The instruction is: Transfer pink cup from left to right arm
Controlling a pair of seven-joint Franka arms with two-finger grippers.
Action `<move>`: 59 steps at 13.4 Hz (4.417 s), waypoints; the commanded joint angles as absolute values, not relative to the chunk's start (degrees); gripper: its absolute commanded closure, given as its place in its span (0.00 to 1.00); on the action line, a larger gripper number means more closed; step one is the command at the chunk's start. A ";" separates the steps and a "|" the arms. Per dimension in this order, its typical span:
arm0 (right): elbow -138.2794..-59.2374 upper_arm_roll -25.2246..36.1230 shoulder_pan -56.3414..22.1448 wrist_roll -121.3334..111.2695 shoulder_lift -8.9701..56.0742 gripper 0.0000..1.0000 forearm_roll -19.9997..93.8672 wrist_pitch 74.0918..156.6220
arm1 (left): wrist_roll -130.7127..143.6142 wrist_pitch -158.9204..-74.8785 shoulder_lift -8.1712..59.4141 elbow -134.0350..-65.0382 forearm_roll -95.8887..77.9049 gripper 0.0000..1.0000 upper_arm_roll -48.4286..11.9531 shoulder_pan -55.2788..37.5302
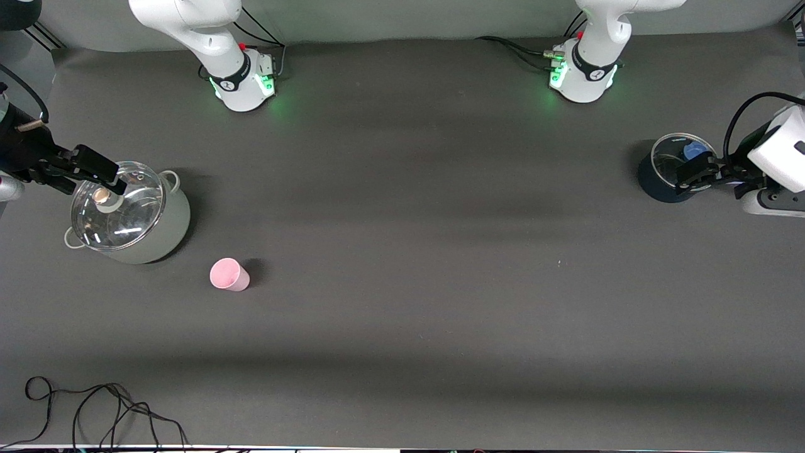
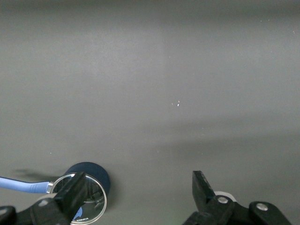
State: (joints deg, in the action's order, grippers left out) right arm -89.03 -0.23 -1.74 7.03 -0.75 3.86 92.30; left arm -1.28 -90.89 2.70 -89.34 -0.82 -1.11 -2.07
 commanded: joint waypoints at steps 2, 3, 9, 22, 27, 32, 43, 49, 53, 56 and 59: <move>-88.42 0.70 -3.34 7.21 -0.53 0.00 4.13 93.25 | -0.88 -91.14 2.46 -88.86 -0.53 0.00 -1.14 -2.37; -88.16 1.05 -3.69 7.21 -0.44 0.00 4.04 93.34 | -0.88 -91.14 2.55 -88.86 -0.53 0.00 -1.14 -2.37; -86.23 1.67 -3.52 7.21 1.05 0.00 4.04 94.57 | -0.88 -91.05 2.46 -88.68 -0.53 0.00 -1.14 -2.37; -86.04 1.58 -3.78 7.21 1.49 0.00 4.05 94.48 | -0.88 -91.14 2.55 -88.51 -0.53 0.00 -1.14 -2.37; -85.78 1.41 -3.69 6.94 1.58 0.00 3.43 93.61 | -0.88 -91.14 2.64 -88.42 -0.53 0.00 -1.14 -2.37; -85.26 1.23 -3.78 7.12 1.58 0.00 2.38 85.71 | -0.88 -91.14 2.64 -88.42 -0.53 0.00 -1.14 -2.37; -84.46 1.14 -3.78 6.94 2.20 0.00 0.97 85.17 | -0.88 -91.23 2.64 -88.33 -0.53 0.00 -1.14 -2.37; -84.64 1.23 -3.78 7.12 2.20 0.00 0.88 85.17 | -0.88 -91.23 2.64 -88.33 -0.53 0.00 -1.14 -2.37; -84.64 1.41 -3.69 7.12 2.11 0.00 0.79 85.08 | -0.88 -91.23 2.64 -88.33 -0.53 0.00 -1.14 -2.37; -84.64 1.41 -3.78 7.12 2.11 0.00 0.88 85.08 | -0.88 -91.23 2.64 -88.33 -0.53 0.00 -1.14 -2.37; -84.73 1.41 -3.78 7.29 2.11 0.00 0.88 85.08 | -0.88 -91.23 2.64 -88.33 -0.53 0.00 -1.14 -2.37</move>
